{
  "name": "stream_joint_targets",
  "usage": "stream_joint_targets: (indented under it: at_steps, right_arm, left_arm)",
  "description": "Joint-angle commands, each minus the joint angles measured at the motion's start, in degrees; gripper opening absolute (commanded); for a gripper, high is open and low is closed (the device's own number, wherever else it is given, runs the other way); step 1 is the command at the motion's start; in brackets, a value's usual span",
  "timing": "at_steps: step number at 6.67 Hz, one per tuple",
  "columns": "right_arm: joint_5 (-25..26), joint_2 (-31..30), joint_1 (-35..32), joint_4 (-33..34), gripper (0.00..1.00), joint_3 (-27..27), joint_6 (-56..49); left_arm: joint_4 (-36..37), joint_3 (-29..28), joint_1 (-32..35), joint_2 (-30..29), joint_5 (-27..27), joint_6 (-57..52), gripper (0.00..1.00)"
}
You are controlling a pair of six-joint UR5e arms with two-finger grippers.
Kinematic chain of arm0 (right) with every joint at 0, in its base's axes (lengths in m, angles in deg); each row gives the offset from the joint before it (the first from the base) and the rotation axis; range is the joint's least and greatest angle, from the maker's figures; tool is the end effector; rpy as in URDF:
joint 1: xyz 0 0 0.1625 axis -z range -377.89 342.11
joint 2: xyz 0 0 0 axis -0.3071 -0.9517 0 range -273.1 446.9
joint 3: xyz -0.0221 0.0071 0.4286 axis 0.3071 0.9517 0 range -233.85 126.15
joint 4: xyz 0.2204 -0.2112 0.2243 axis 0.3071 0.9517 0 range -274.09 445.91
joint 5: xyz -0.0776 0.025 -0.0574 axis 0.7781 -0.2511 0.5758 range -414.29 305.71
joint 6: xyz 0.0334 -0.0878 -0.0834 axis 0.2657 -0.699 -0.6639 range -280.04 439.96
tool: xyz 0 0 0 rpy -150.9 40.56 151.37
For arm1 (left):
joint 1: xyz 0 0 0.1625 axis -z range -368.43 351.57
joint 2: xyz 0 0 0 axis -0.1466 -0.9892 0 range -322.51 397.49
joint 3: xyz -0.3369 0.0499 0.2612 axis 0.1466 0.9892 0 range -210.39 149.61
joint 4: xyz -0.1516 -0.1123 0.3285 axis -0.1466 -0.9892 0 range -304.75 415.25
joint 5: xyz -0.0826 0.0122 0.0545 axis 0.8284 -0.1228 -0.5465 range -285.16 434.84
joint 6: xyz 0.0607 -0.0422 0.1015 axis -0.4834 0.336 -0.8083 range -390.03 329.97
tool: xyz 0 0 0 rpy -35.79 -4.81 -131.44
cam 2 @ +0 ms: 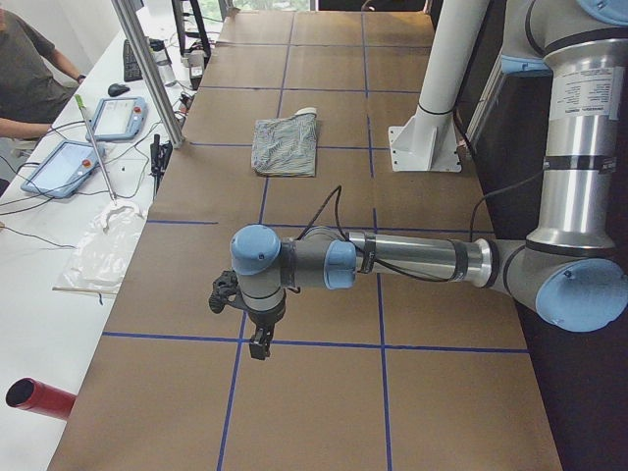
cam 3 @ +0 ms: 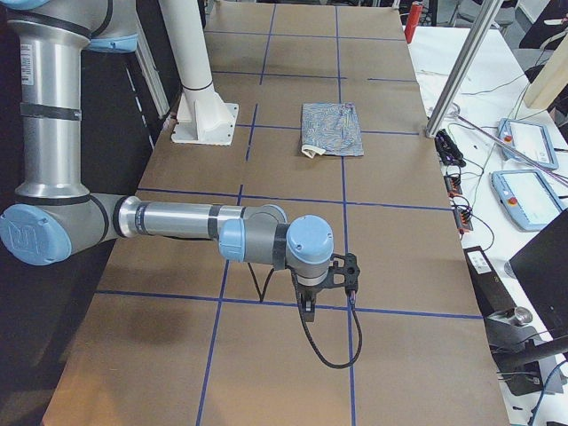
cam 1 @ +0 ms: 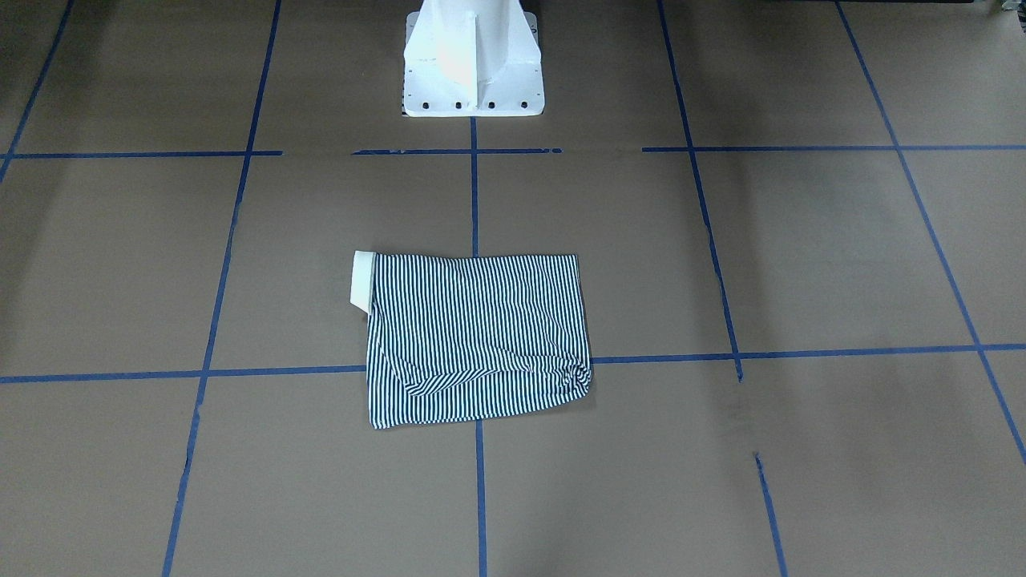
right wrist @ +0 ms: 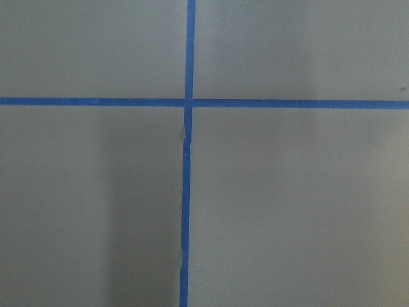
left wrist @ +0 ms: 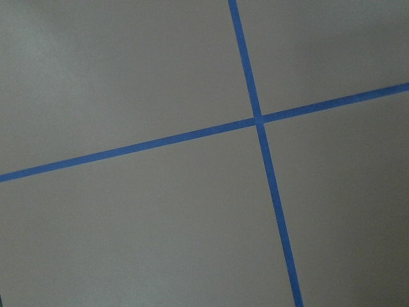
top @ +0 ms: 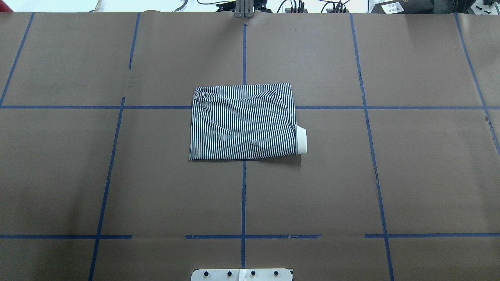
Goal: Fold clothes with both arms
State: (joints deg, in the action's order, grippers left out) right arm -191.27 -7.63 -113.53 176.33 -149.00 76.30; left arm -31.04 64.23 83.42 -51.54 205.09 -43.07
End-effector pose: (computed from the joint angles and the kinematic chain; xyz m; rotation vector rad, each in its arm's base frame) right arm 0.0827 -0.4145 0.6720 0.0698 -0.8170 0.0315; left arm -0.0666 -0.4443 0.6650 0.0901 0.6978 0.1869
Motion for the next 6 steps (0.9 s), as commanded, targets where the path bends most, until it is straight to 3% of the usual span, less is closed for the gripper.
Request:
stream_joint_targets:
  at_steps: [1,6]
  right_arm:
    - [0.0,-0.1,1.6,-4.7,1.0,0.8,1.5]
    - [-0.7,-0.2,3.4,-4.7,1.0,0.7,3.1]
  left_arm:
    - [-0.1,0.0,0.0,0.2,0.1,0.0,1.0]
    - [-0.1,0.3,0.0,0.3,0.8,6.9,1.0]
